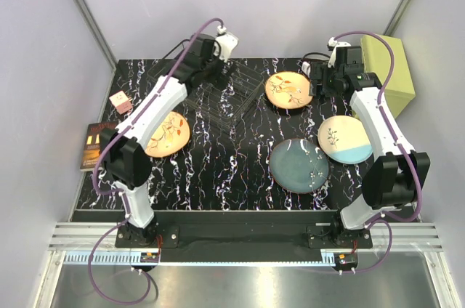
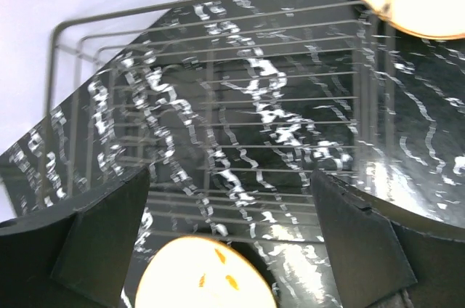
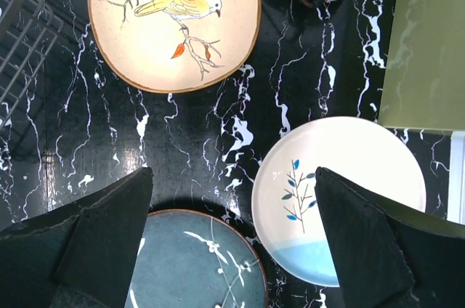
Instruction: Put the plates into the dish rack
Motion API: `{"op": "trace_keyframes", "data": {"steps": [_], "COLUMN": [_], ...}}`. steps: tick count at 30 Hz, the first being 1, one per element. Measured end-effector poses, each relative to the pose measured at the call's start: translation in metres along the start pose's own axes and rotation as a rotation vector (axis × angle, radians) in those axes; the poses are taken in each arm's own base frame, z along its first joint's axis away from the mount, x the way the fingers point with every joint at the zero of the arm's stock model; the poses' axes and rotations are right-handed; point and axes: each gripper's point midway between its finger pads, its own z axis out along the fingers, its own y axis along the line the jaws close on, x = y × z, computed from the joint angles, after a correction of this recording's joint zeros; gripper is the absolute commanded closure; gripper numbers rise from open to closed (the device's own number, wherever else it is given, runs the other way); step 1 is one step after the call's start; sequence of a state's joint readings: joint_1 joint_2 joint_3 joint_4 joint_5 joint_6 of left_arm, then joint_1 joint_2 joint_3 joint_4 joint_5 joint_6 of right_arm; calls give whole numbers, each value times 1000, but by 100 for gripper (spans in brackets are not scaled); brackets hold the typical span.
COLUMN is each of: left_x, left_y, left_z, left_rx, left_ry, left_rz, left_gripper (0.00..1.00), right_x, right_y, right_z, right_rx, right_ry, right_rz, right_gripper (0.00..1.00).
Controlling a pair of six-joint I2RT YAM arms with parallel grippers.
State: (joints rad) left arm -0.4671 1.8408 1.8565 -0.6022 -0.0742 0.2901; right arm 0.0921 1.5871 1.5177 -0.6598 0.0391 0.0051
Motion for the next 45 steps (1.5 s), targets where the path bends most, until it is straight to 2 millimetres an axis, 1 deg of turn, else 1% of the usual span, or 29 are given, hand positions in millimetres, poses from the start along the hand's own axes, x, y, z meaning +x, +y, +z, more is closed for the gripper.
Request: {"op": "trace_keyframes", "data": {"steps": [2,5,6,7,8,10,11,13,15,18,22,27,30,33,34,36,40,41,43,44,45], "left_x": [0,7,12,19,25,39,46,53,57,58,56,56,56,57,58,61,73,77,83,87,89], "left_y": [-16,-50,-61,-74,-83,-96,-99,-101,-99,-98,-97,-98,-100,-105,-107,-110,-118,-120,-122,-125,-128], "left_z": [7,30,39,48,54,62,65,70,73,74,76,79,79,79,80,81,87,88,89,89,89], "left_rx": [24,74,92,114,129,152,159,162,161,161,159,173,193,219,228,246,270,278,293,309,322], "left_ry": [9,45,67,91,110,153,174,196,204,204,192,180,175,173,173,177,203,211,225,230,234], "left_rz": [21,57,69,83,92,108,113,116,113,108,106,98,89,82,80,75,71,71,67,65,64], "left_gripper": [1,1,1,3,5,11,12,12,13,13,19,23,25,30,34,39,45,56,68,81,85], "right_x": [0,-2,-5,-6,-6,-4,-3,-2,0,2,3,5,1,-6,-7,-10,-12,-12,-12,-11,-10], "right_y": [-2,-5,-6,-6,-7,-7,-7,-4,1,8,12,15,16,16,16,16,16,16,16,16,16], "right_z": [1,3,6,9,11,15,16,21,25,30,33,35,37,40,42,44,47,48,51,53,54], "right_rx": [13,28,28,27,26,23,19,0,-31,-66,-88,-105,-110,-111,-112,-112,-112,-111,-110,-110,-109], "right_ry": [0,1,-1,-2,-2,7,11,17,27,36,37,45,41,32,30,28,27,29,33,36,41], "right_rz": [0,-13,-28,-49,-68,-101,-108,-117,-117,-116,-115,-115,-118,-125,-128,-132,-141,-143,-143,-143,-142], "right_gripper": [0,0,0,0,0,0,0,0,0,0,0,0,0,0,0,0,0,0,0,0,1]}}
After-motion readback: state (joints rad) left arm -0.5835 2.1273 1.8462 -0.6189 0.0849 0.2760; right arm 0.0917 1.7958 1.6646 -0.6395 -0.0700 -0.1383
